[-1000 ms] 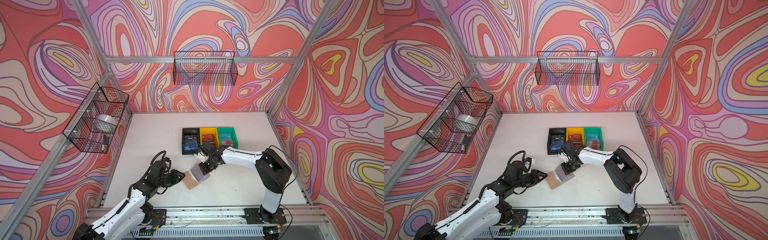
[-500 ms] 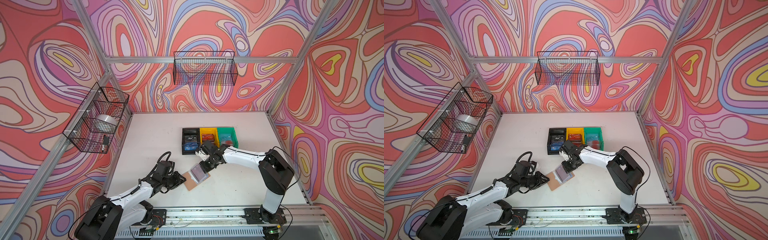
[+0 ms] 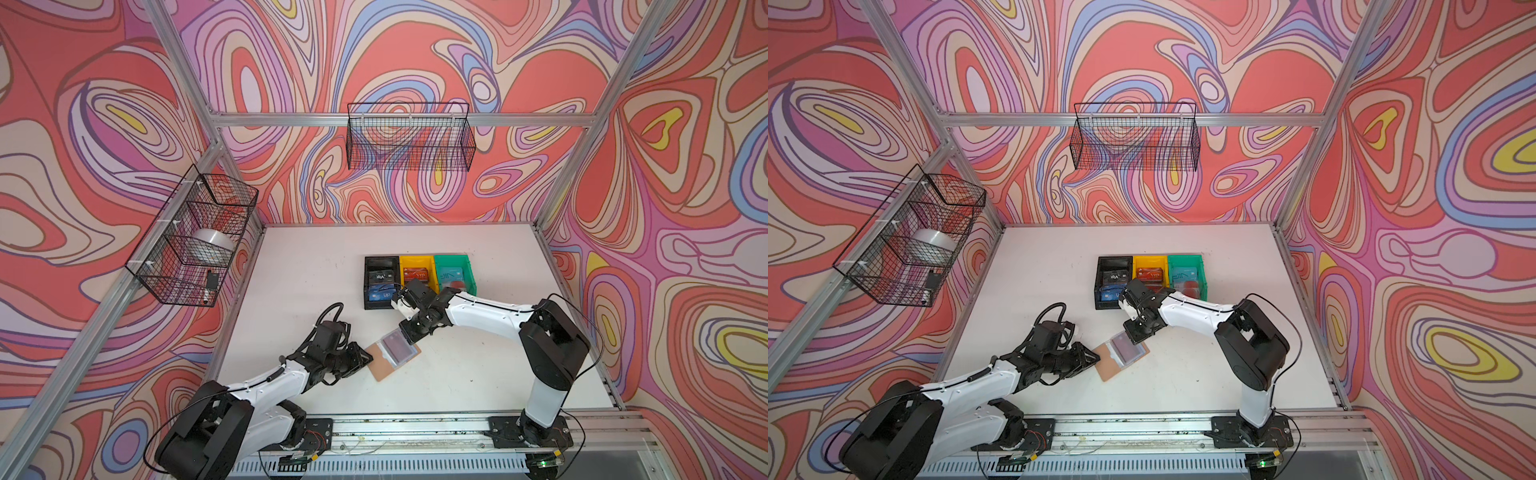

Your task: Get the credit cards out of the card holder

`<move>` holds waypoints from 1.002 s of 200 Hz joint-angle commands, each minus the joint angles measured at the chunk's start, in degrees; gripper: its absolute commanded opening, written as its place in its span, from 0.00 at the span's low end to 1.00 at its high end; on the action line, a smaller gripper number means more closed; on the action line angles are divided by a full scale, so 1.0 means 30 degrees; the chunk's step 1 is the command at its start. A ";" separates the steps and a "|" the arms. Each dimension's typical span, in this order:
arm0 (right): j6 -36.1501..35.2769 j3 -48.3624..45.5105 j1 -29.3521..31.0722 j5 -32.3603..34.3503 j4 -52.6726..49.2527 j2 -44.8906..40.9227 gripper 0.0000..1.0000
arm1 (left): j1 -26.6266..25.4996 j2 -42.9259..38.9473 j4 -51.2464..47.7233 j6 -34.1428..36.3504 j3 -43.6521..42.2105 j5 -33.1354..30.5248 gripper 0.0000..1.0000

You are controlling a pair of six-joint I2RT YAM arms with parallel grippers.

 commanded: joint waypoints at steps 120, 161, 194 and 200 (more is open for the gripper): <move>-0.0188 -0.0087 -0.0136 0.1761 -0.0189 0.1154 0.08 | 0.0083 0.0919 0.0317 0.0301 -0.0702 -0.0597 0.23; -0.0281 -0.0123 -0.0147 0.1086 -0.0061 0.1498 0.08 | 0.0092 0.1157 0.0682 0.0265 -0.0769 -0.0552 0.23; -0.0066 -0.0370 -0.0114 0.0420 0.0479 0.1550 0.08 | 0.0077 0.1347 0.0839 0.0243 -0.0821 -0.0514 0.23; -0.0020 -0.0416 -0.0142 0.0401 0.0538 0.1513 0.08 | 0.0091 0.1373 0.0843 0.0242 -0.0818 -0.0518 0.23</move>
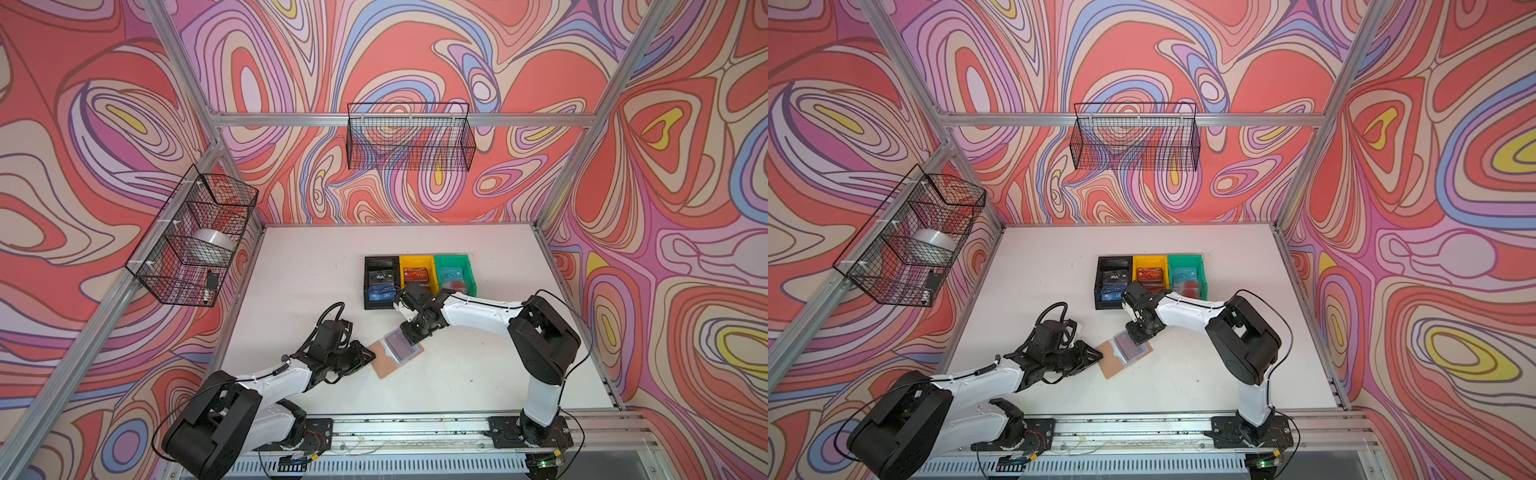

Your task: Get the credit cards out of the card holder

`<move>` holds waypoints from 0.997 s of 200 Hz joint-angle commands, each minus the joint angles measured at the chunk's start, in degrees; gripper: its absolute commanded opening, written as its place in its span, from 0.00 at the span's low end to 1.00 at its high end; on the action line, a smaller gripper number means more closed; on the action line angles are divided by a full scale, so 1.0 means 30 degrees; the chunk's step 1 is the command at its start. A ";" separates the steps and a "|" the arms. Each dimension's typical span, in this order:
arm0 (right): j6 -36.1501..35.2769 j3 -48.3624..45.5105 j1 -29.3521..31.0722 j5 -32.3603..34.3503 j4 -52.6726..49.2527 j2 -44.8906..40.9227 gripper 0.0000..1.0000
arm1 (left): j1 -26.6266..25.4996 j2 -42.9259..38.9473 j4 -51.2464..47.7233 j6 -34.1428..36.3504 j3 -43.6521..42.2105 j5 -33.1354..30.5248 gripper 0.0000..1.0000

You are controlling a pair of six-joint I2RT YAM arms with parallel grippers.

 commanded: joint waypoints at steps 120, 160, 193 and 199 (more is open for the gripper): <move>-0.0101 -0.0278 -0.0004 -0.0495 0.0033 -0.0613 0.08 | 0.0075 0.0622 -0.0765 0.0245 -0.0620 -0.0640 0.23; -0.0115 0.0179 0.0021 -0.0800 -0.0104 -0.0766 0.08 | 0.0086 0.0252 -0.1301 0.0339 -0.0587 -0.0880 0.23; -0.0114 0.0476 0.0106 -0.1243 -0.0247 -0.1102 0.09 | 0.0099 0.0521 -0.1045 0.0338 -0.0562 -0.0796 0.23; -0.0115 0.0532 0.0152 -0.1354 -0.0259 -0.1125 0.08 | 0.0075 0.0583 -0.1008 0.0338 -0.0559 -0.0771 0.23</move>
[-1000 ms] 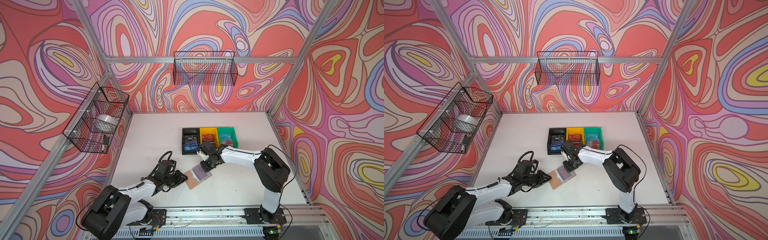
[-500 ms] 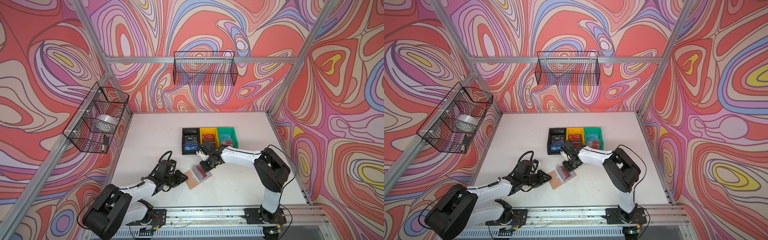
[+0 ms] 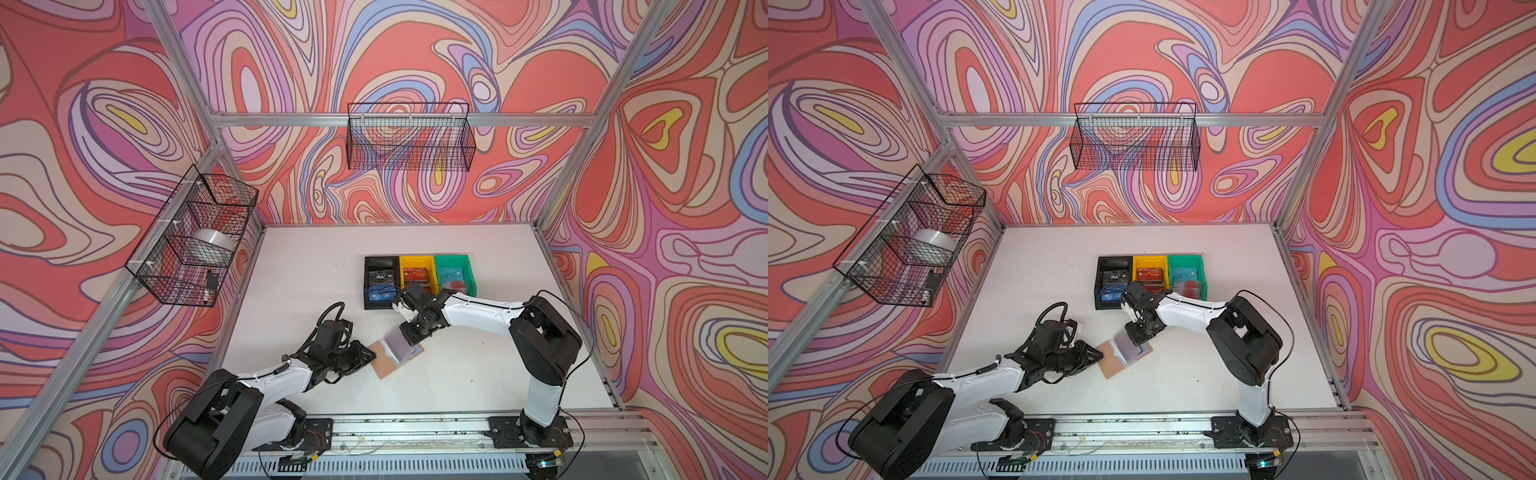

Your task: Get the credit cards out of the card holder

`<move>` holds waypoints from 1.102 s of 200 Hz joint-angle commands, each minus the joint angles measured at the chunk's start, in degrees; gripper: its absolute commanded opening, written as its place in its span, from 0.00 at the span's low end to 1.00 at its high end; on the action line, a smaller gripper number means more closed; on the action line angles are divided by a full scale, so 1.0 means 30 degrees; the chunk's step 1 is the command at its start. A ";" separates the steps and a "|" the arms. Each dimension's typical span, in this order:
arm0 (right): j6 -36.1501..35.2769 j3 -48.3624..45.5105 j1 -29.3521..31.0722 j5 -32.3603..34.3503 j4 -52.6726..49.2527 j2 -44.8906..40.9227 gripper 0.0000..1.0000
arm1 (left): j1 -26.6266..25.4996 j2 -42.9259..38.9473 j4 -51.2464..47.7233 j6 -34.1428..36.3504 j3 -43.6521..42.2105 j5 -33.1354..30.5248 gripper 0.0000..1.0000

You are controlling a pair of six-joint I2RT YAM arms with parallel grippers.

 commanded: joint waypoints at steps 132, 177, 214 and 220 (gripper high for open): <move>0.2434 0.0915 0.1833 -0.5781 0.2534 0.1568 0.08 | 0.0520 -0.6533 -0.7369 0.0113 0.0294 -0.1440 0.28; 0.2569 0.1094 0.1834 -0.5878 0.2146 0.2411 0.08 | 0.0877 -0.9305 -0.8084 -0.0539 0.0302 -0.1394 0.30; 0.2816 0.1011 0.1818 -0.5806 0.2363 0.2274 0.07 | 0.0884 -0.7248 -0.0828 -0.3418 -0.1764 -0.0179 0.30; 0.2780 0.1014 0.1832 -0.5649 0.2319 0.1939 0.07 | 0.0890 -0.6706 -0.0238 -0.3465 -0.1796 -0.0039 0.30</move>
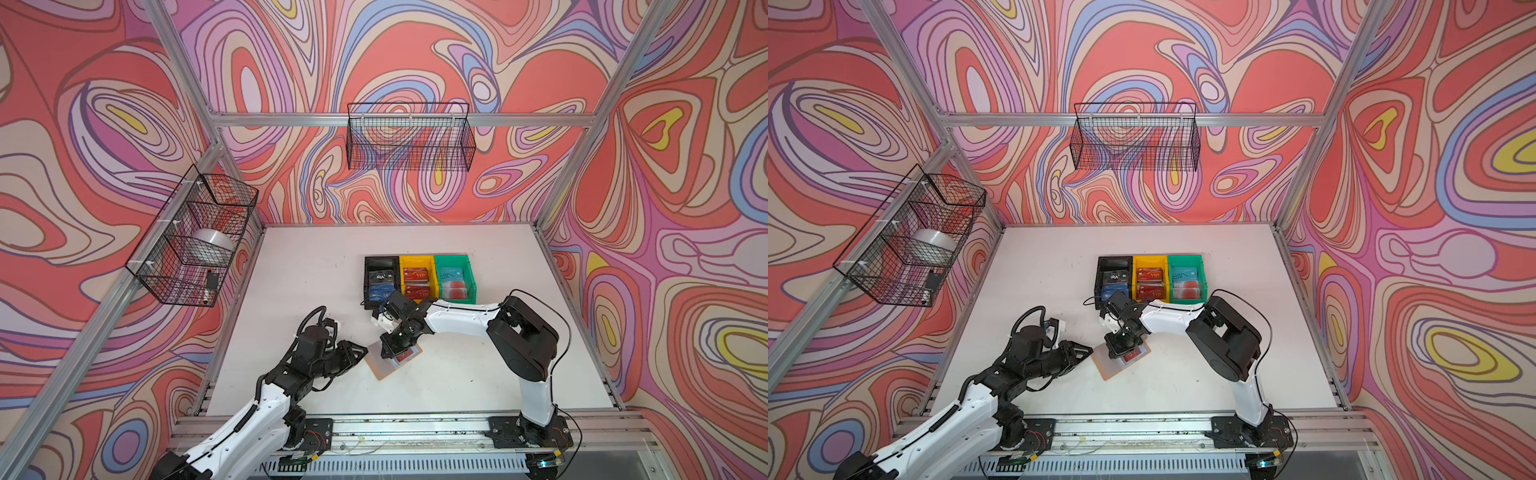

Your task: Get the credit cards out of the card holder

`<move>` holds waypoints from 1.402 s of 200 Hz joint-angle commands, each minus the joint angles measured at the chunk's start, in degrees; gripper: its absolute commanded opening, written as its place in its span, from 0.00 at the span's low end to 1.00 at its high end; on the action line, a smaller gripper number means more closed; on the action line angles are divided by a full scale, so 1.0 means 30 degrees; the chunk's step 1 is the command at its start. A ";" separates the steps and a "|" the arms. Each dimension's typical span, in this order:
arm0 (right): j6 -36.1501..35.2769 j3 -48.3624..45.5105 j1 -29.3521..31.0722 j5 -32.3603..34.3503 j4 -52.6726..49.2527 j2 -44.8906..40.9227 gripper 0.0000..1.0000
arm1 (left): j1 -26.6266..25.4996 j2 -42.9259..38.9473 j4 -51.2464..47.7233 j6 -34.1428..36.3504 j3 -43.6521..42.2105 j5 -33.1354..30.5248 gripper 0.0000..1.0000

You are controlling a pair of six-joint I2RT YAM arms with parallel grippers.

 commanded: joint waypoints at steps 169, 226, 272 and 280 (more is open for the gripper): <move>-0.1530 -0.1221 -0.2530 0.4769 -0.2879 -0.3105 0.08 | -0.0100 0.6820 0.7818 -0.1577 0.1028 0.1818 0.27; -0.1270 -0.1369 -0.2522 0.4015 -0.2327 -0.2332 0.07 | -0.1022 0.9218 1.0463 -0.2179 0.0625 0.1536 0.27; -0.1032 -0.1751 -0.2522 0.3744 -0.1996 -0.2095 0.06 | -0.2014 1.2270 1.4254 -0.3161 0.0127 0.1386 0.27; -0.1017 -0.1780 -0.2526 0.3752 -0.1976 -0.2092 0.06 | -0.2055 1.2834 1.5032 -0.3359 0.0088 0.1405 0.27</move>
